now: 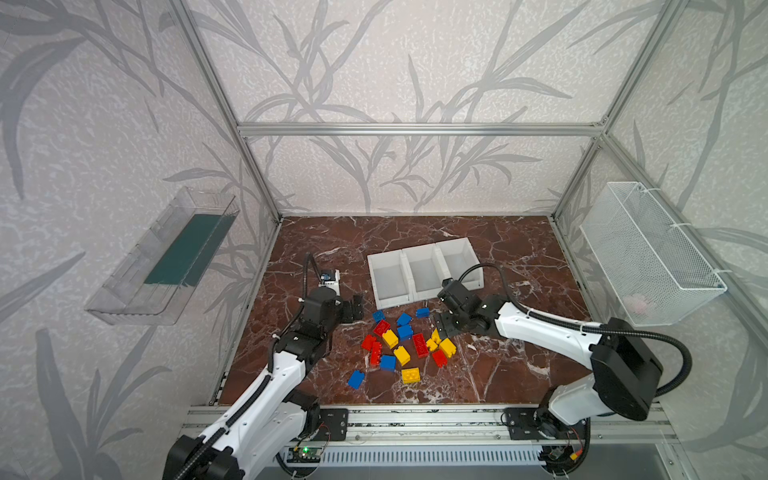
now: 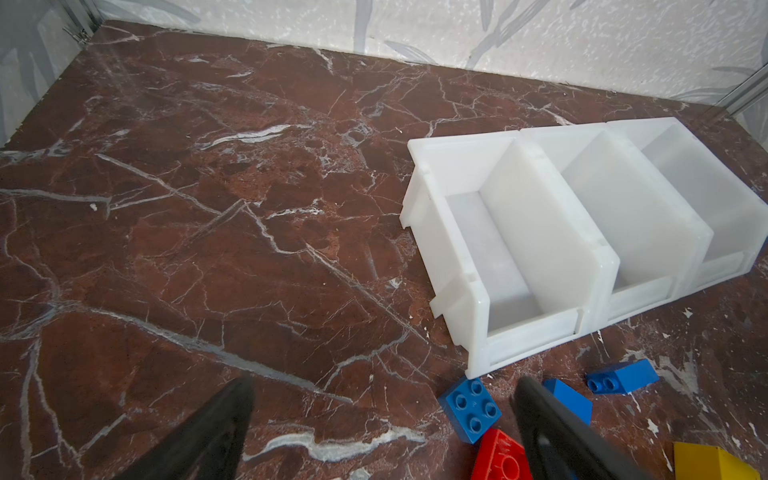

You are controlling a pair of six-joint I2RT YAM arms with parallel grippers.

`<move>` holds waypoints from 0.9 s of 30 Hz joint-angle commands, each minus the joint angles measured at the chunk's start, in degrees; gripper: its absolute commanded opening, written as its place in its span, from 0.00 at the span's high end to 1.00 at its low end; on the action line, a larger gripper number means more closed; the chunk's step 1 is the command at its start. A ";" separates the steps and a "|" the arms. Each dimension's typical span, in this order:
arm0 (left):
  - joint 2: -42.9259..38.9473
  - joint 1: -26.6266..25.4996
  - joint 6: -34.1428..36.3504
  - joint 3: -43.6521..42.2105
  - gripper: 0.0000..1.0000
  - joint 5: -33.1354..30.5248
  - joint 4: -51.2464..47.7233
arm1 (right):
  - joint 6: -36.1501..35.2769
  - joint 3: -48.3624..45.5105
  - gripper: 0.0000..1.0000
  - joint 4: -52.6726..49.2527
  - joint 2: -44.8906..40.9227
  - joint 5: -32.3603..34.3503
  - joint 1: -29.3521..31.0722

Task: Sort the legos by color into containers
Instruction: 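Lower the right gripper onto a yellow brick and close it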

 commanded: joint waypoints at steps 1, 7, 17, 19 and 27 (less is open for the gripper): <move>-0.43 -1.02 -2.22 -1.27 0.01 1.05 0.35 | 5.49 3.41 0.15 -1.75 2.79 0.35 2.07; -0.39 -2.49 -3.40 -2.56 0.01 1.44 1.05 | 9.67 7.07 0.23 -4.34 7.67 1.82 3.52; 0.30 -3.64 -3.83 -2.83 0.01 1.88 1.62 | 12.83 6.05 0.31 -3.93 8.49 1.11 3.52; 0.25 -3.91 -3.92 -3.01 0.01 1.97 1.74 | 13.52 5.81 0.33 -3.69 8.92 0.72 3.52; 0.14 -4.48 -4.10 -3.45 0.01 1.89 2.19 | 15.37 4.81 0.43 -2.08 11.01 -0.62 3.52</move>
